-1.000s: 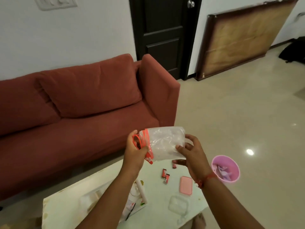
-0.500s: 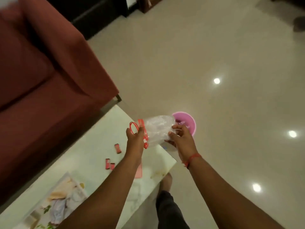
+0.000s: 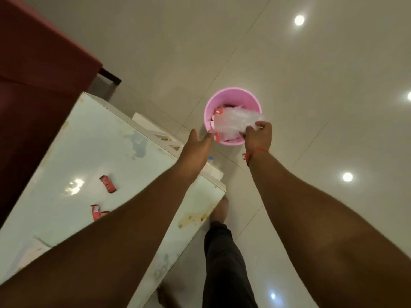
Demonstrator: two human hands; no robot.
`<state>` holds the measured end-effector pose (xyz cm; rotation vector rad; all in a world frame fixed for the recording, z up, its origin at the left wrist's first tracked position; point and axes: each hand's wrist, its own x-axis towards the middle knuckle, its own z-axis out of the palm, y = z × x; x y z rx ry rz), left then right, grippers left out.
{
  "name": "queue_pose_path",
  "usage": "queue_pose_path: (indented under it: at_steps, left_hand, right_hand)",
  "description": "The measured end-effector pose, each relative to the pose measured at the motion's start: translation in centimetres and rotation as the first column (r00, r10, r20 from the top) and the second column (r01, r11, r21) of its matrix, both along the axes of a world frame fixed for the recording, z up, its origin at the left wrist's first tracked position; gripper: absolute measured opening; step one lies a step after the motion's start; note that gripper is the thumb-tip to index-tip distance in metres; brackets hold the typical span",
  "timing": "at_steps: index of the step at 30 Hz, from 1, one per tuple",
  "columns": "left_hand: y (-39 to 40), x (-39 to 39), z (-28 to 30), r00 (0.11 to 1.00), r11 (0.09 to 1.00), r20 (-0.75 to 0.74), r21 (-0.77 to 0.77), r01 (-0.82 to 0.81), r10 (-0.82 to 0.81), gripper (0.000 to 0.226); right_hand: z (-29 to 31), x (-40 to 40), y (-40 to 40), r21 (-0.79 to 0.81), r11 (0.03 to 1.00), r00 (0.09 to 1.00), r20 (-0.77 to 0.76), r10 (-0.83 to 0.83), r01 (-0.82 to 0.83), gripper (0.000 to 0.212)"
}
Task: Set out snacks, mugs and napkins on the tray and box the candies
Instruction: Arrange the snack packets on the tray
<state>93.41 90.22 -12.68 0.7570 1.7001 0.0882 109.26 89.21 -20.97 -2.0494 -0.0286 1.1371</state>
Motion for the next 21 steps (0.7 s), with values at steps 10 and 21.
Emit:
queue_pose_path:
  at_steps: [10, 21]
  left_hand:
    - [-3.2, -6.6, 0.1, 0.997, 1.0, -0.073, 0.012, -0.01, 0.011, 0.06]
    - [-9.8, -14.8, 10.4, 0.994, 0.983, -0.107, 0.178, 0.047, -0.028, 0.065]
  right_hand:
    - [-1.8, -3.5, 1.9, -0.161, 0.875, 0.888, -0.012, 0.46, -0.456, 0.063]
    - [12.2, -11.9, -5.8, -0.088, 0.671, 0.654, 0.164, 0.739, -0.736, 0.054]
